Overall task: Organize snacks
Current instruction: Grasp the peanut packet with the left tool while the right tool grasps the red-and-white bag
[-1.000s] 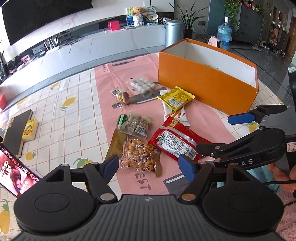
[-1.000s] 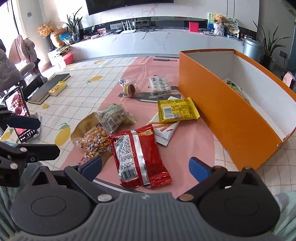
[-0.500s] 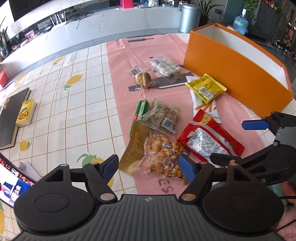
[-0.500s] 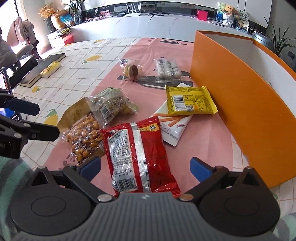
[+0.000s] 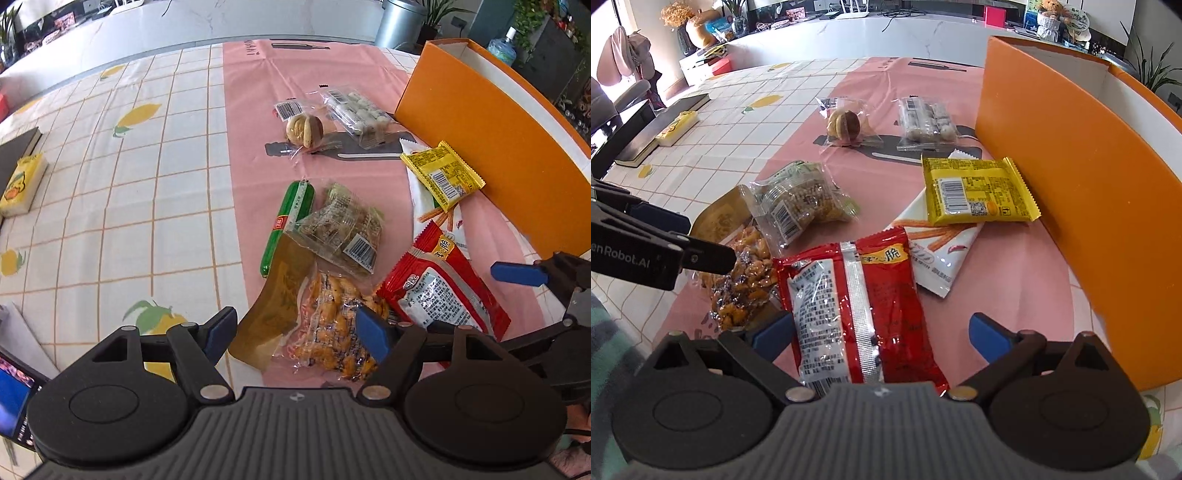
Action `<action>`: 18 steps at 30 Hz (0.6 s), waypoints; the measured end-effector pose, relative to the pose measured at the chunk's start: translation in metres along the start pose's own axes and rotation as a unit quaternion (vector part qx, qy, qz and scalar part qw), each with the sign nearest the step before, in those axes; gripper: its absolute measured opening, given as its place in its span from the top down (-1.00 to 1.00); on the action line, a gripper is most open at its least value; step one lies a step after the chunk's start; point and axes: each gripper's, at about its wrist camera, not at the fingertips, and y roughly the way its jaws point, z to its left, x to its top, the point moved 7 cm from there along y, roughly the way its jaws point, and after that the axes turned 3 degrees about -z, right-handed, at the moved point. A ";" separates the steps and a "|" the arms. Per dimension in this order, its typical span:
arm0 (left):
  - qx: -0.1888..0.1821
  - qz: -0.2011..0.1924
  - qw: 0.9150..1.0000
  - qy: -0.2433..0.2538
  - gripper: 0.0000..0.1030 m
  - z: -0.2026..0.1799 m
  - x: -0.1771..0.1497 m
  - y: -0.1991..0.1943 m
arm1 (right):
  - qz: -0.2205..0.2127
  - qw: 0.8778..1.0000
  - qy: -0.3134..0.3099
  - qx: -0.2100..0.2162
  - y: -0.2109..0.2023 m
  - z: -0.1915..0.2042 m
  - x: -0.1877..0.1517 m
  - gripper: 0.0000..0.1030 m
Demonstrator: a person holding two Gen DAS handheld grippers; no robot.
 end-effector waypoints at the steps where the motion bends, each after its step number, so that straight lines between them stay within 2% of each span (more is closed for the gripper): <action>1: -0.003 0.002 1.000 -0.001 -0.65 -0.002 -0.001 -0.001 | 0.002 1.000 0.001 0.000 0.000 0.000 -0.001 -0.78; 5: -0.016 0.003 1.000 -0.012 -0.65 -0.009 -0.007 -0.005 | 0.016 1.000 0.005 -0.004 0.001 -0.002 -0.007 -0.59; 11: -0.044 0.025 0.999 -0.022 -0.64 -0.027 -0.020 -0.012 | 0.029 0.998 0.034 -0.046 -0.003 -0.023 -0.014 -0.58; 18: -0.110 0.044 0.993 -0.008 -0.63 -0.062 -0.036 -0.020 | 0.033 0.996 0.053 -0.061 -0.010 -0.042 -0.023 -0.57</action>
